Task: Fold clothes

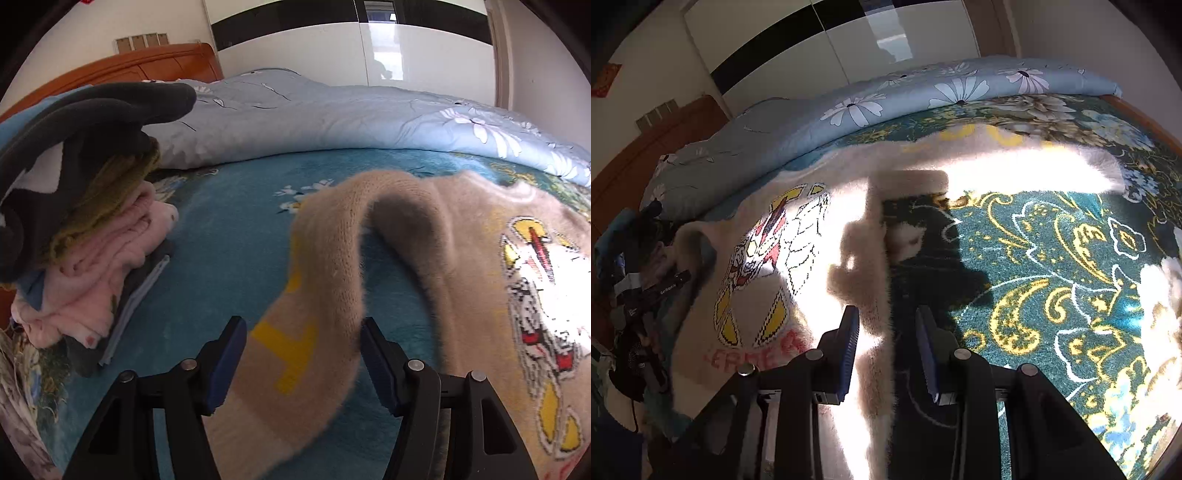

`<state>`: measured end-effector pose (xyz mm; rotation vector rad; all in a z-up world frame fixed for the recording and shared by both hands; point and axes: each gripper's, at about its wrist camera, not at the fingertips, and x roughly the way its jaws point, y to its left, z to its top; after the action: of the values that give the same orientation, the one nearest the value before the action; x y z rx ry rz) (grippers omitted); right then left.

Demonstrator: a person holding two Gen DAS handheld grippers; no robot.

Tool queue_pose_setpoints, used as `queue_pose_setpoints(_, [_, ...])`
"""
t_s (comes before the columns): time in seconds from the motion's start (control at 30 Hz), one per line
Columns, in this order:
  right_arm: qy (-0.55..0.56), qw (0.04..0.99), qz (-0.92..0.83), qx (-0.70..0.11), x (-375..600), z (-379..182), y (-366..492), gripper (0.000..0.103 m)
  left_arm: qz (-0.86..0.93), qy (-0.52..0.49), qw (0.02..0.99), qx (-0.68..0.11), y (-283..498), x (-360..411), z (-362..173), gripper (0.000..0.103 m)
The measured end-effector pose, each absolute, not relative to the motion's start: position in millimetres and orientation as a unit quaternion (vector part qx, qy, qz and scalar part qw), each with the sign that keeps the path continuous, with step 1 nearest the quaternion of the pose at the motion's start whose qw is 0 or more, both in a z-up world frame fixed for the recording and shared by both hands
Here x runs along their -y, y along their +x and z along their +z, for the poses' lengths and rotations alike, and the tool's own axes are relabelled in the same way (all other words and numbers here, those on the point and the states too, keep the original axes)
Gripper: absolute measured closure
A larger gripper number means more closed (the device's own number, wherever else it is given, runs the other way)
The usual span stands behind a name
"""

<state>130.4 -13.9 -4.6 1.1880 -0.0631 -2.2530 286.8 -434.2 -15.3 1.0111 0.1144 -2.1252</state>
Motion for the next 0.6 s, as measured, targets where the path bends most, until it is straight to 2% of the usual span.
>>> queue_pose_setpoints(0.03, [0.447, 0.289, -0.846, 0.026, 12.1, -6.7, 128.4, 0.07, -0.825, 0.393, 0.405, -0.025, 288.7, 436.6, -14.4, 0.064])
queue_pose_setpoints(0.07, [0.45, 0.285, -0.846, 0.029, 10.0, -8.9, 126.1, 0.07, -0.818, 0.389, 0.424, -0.02, 293.8, 441.1, -11.9, 0.069])
queue_pose_setpoints(0.13, [0.454, 0.282, -0.845, 0.037, 5.5, -13.2, 123.0, 0.07, -0.823, 0.385, 0.411, -0.072, 307.2, 453.4, -6.4, 0.069])
queue_pose_setpoints(0.27, [0.459, 0.28, -0.842, 0.048, 0.4, -20.4, 120.0, 0.07, -0.848, 0.368, 0.327, -0.197, 333.6, 450.6, -1.2, 0.066])
queue_pose_setpoints(0.47, [0.459, 0.287, -0.84, 0.042, -0.3, -24.5, 122.9, 0.07, -0.828, 0.224, 0.236, -0.456, 373.3, 451.7, -4.7, 0.046])
queue_pose_setpoints(0.53, [0.46, 0.29, -0.838, 0.044, -0.3, -25.1, 123.0, 0.07, -0.809, 0.17, 0.207, -0.524, 372.8, 458.2, -8.9, 0.03])
queue_pose_setpoints(0.6, [0.459, 0.292, -0.838, 0.041, -0.2, -25.1, 122.8, 0.07, -0.793, 0.128, 0.196, -0.562, 368.9, 467.2, -13.2, 0.023])
